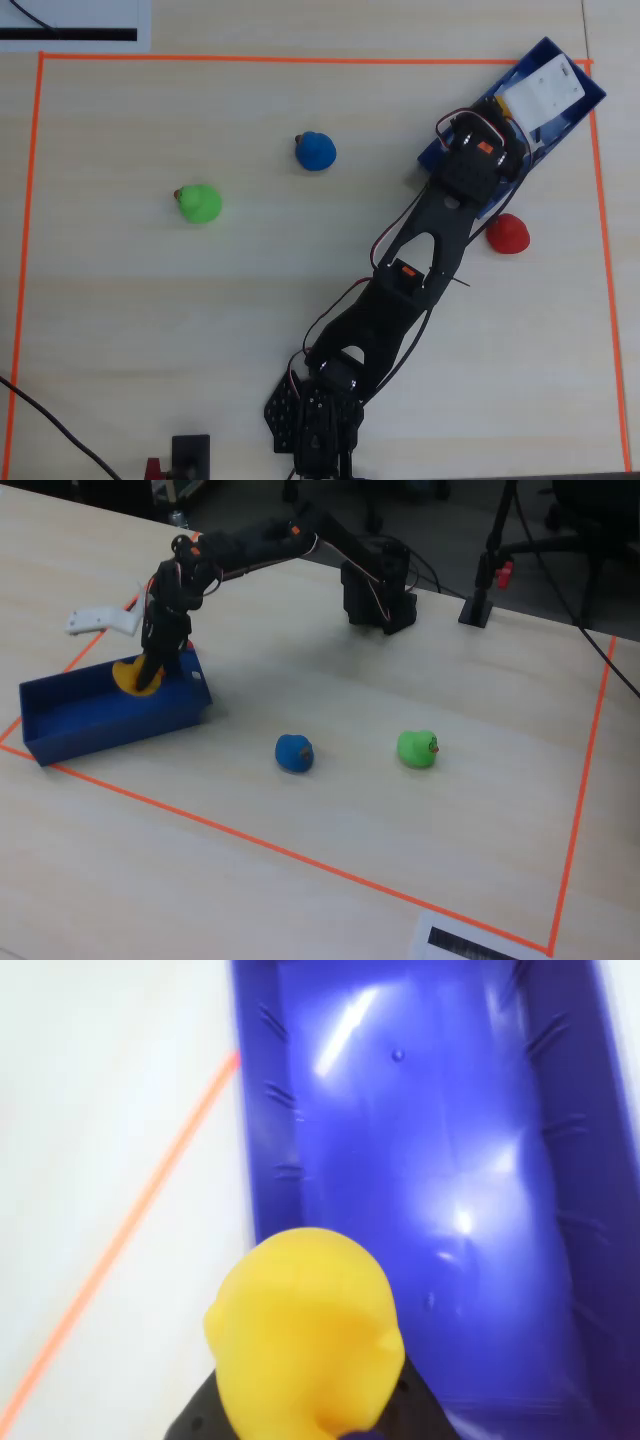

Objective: Grasp yellow duck and put it into box.

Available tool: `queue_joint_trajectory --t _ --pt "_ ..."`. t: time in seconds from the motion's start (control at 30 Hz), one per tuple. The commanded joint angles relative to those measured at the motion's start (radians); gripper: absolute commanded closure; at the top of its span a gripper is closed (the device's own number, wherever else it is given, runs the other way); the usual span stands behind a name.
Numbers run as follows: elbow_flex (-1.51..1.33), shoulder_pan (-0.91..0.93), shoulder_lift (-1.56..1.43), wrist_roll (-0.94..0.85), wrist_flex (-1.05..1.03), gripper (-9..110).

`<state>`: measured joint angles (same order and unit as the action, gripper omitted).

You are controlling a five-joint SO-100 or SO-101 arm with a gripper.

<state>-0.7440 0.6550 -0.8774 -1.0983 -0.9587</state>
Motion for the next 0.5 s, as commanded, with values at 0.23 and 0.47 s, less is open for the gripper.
queue_joint_trajectory --t 0.23,0.47 --pt "0.130 0.075 0.121 -0.071 0.227 84" --pt "0.141 0.101 0.118 -0.098 0.225 70"
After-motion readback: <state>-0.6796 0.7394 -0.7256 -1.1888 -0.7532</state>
